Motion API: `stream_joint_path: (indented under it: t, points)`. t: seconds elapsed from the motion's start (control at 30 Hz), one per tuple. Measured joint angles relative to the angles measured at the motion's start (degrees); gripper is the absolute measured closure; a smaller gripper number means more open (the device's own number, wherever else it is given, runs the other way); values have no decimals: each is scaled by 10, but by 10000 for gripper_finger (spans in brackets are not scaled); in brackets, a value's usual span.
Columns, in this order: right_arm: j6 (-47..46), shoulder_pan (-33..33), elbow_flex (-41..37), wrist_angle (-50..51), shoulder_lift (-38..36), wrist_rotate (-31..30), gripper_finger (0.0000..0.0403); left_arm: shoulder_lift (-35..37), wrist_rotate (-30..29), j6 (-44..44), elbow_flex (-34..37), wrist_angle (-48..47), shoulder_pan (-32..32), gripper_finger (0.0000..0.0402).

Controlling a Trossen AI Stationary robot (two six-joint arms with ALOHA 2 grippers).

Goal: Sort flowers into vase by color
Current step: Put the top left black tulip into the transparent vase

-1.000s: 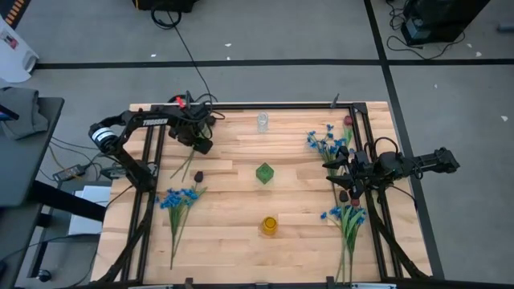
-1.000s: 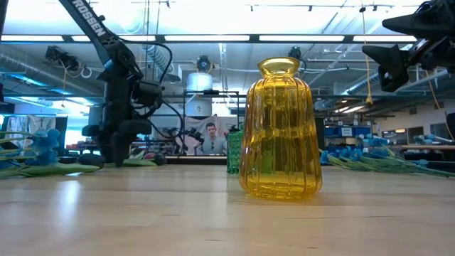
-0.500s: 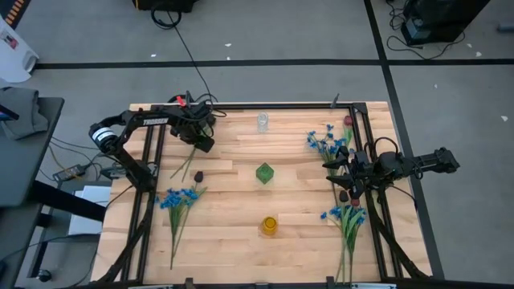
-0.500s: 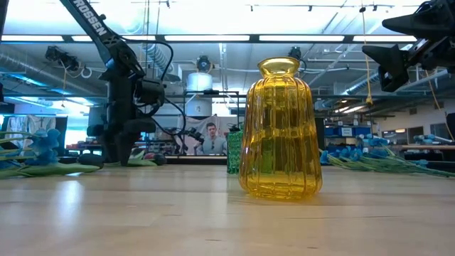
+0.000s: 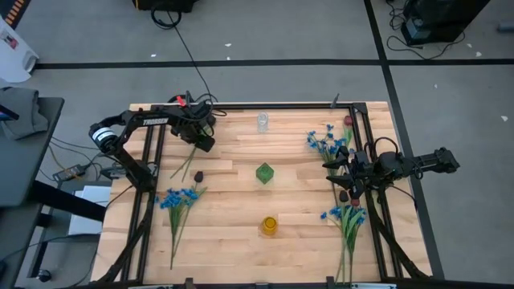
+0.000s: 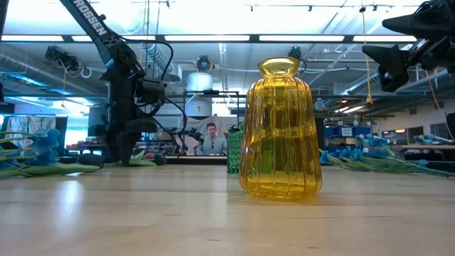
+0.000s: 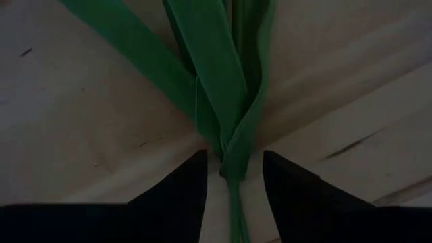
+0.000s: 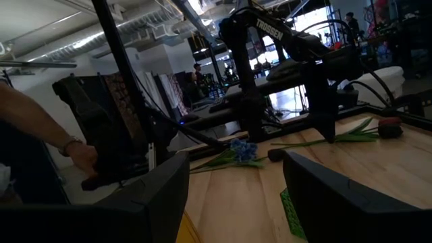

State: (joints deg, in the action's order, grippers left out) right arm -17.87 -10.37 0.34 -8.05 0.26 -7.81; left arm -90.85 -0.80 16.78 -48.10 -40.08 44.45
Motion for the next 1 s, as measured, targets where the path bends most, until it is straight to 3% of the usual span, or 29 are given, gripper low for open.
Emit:
stream_joint_path:
  t: [0.43,1.0]
  points:
    - [0,0,0,0,0,0,153,0,0,-9,0,2,0,374]
    - [0,0,0,0,0,0,153,0,16,-11,0,-16,0,378]
